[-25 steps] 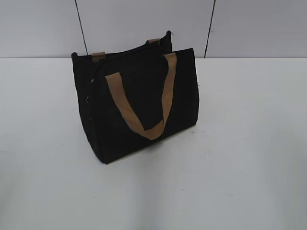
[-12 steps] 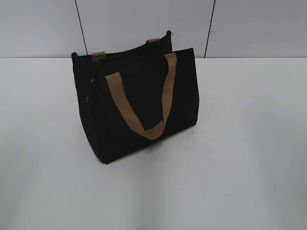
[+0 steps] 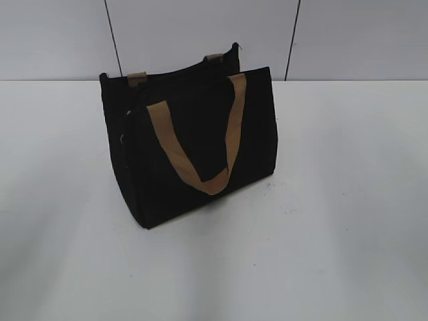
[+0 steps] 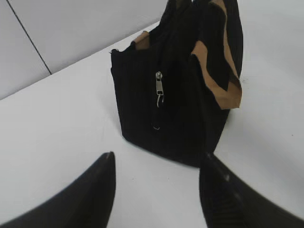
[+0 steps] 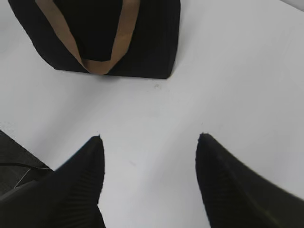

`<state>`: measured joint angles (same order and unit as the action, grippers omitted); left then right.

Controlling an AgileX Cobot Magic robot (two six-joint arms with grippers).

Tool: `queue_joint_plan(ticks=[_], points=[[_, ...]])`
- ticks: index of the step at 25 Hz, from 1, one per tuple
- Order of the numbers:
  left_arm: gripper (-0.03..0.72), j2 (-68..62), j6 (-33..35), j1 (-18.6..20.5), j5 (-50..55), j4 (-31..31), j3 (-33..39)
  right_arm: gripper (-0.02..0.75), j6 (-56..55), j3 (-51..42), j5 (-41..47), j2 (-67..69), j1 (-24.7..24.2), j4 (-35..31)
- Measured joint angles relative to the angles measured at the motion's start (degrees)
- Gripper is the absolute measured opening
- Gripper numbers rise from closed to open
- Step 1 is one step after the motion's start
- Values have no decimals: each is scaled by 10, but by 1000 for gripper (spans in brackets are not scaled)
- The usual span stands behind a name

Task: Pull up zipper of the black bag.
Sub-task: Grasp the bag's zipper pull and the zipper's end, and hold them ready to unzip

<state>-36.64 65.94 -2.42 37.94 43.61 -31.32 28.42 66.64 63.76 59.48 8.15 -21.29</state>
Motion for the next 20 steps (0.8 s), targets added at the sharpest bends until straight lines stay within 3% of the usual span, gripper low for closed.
queue_joint_plan(ticks=[3,10,20], points=[[415,-48,76,0,-31,41,0,470,1,32,2,34,25,0],[407,-151,177,0,-85,132,1,470,1,97,4,109,94,0],[408,-291,369,0,-131,310,8,470,1,204,4,208,166,0]])
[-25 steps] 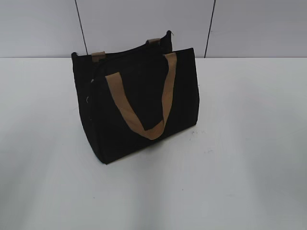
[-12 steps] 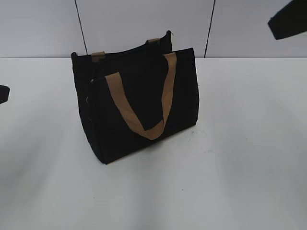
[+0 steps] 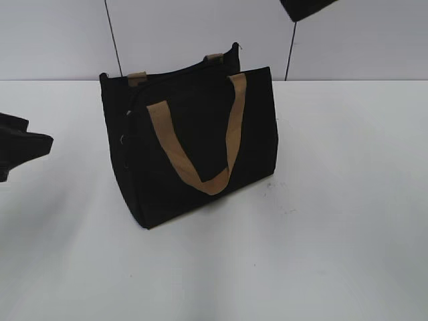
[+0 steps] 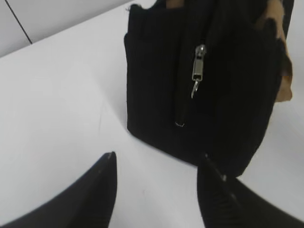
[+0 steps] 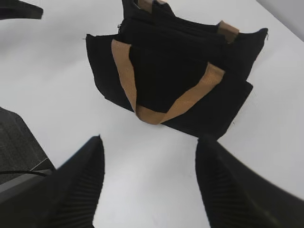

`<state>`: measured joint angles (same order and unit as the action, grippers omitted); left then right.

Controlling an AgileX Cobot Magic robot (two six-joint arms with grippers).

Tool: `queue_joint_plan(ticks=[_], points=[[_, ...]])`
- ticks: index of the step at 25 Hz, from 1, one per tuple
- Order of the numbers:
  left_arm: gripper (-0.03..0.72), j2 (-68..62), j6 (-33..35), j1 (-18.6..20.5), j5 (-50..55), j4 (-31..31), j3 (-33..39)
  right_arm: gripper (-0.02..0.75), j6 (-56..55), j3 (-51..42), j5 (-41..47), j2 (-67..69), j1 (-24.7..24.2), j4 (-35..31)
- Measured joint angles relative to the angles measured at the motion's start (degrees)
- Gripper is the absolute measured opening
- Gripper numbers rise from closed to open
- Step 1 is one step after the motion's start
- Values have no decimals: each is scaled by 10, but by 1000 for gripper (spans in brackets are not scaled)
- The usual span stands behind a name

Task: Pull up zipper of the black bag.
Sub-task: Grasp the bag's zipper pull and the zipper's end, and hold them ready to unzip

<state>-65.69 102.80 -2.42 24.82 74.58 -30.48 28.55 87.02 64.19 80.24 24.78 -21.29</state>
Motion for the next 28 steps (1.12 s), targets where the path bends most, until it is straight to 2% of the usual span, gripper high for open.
queue_joint_plan(ticks=[3,9,12,17,20,28], points=[[408,-39,61,0,1,59,1,470,0,6,0,13,7,0],[408,-118,257,0,40,216,1,470,0,6,-1,24,8,0],[408,-161,331,0,61,239,1,470,0,7,-1,24,8,0],[408,-219,458,0,105,243,0,470,1,7,-1,25,8,0],[408,-253,477,0,109,243,-15,470,1,7,-1,25,8,0],[408,-309,476,0,121,246,-68,470,1,7,-2,25,8,0]])
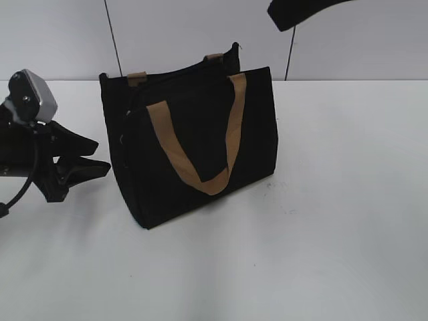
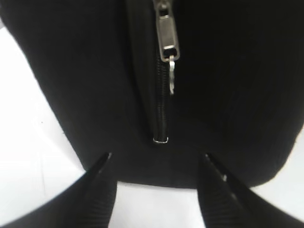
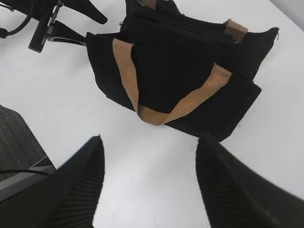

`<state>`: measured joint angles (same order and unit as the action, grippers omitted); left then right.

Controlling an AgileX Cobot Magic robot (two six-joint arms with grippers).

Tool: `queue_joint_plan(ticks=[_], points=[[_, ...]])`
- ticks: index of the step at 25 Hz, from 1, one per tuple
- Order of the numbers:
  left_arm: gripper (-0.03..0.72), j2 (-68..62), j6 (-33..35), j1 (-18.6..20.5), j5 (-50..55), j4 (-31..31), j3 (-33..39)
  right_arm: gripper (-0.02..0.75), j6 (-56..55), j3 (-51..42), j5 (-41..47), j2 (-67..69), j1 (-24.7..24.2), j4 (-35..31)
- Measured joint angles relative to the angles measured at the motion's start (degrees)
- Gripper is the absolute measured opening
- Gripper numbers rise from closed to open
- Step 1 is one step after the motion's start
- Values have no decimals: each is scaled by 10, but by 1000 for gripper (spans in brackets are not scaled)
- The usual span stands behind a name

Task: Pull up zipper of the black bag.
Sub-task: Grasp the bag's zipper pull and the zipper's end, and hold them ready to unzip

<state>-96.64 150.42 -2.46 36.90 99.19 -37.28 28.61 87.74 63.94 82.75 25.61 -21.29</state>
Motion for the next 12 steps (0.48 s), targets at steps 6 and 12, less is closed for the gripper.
queue_joint_plan(ticks=[6,12], points=[[408,-25,0,0,25,1,-8,470,-1,0,-2,0,0,0],[408,-52,-2,-12,29,1,-35,470,-2,0,-10,0,1,0]])
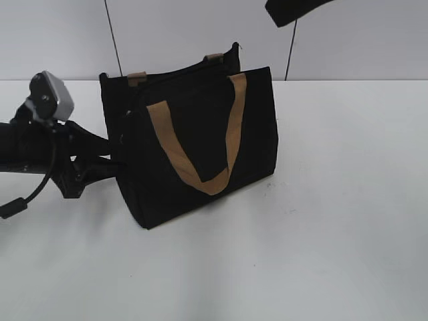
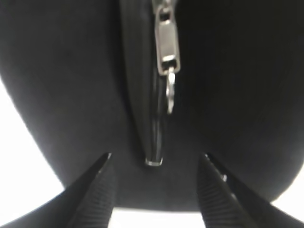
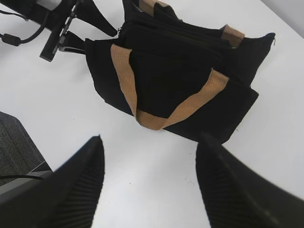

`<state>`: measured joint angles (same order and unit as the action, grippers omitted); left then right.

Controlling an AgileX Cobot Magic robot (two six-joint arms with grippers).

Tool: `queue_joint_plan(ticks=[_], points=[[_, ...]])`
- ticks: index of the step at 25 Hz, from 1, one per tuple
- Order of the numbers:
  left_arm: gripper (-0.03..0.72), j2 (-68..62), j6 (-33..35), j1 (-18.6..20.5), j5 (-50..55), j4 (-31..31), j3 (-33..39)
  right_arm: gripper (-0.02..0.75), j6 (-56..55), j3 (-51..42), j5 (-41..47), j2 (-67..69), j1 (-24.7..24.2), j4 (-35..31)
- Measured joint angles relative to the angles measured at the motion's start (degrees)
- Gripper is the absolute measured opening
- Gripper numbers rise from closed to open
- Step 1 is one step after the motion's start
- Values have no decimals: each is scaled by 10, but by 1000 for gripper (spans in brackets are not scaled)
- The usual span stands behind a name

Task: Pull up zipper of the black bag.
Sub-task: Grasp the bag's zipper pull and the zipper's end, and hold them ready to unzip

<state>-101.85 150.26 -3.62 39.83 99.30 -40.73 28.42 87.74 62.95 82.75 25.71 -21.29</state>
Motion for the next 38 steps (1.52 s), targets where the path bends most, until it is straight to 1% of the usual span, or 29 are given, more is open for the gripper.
queue_joint_plan(ticks=[2,5,7,13,18,26,29,32,34,37,38], points=[[408,-7,0,-17,-10,0,-11,470,0,0,-2,0,0,0],[408,-19,-6,-43,-55,0,-22,470,0,0,-2,0,0,0],[408,-27,-16,-51,-77,0,-23,470,-1,0,-2,0,0,0],[408,-34,-33,-53,-97,0,-35,470,-3,0,-2,0,0,0],[408,-35,-66,-53,-94,0,-58,470,-4,0,-2,0,0,0],[399,-48,-72,-54,-85,0,-63,470,-4,0,-3,0,0,0],[359,-51,-72,-54,-85,0,-63,470,-4,0,-4,0,0,0],[293,-53,-72,-54,-85,0,-63,470,-4,0,-4,0,0,0],[223,-54,-72,-54,-85,0,-63,470,-4,0,-4,0,0,0],[97,-54,-81,-54,-85,0,-63,470,-4,0,-4,0,0,0],[69,-50,-84,-54,-85,0,-63,470,-4,0,-4,0,0,0]])
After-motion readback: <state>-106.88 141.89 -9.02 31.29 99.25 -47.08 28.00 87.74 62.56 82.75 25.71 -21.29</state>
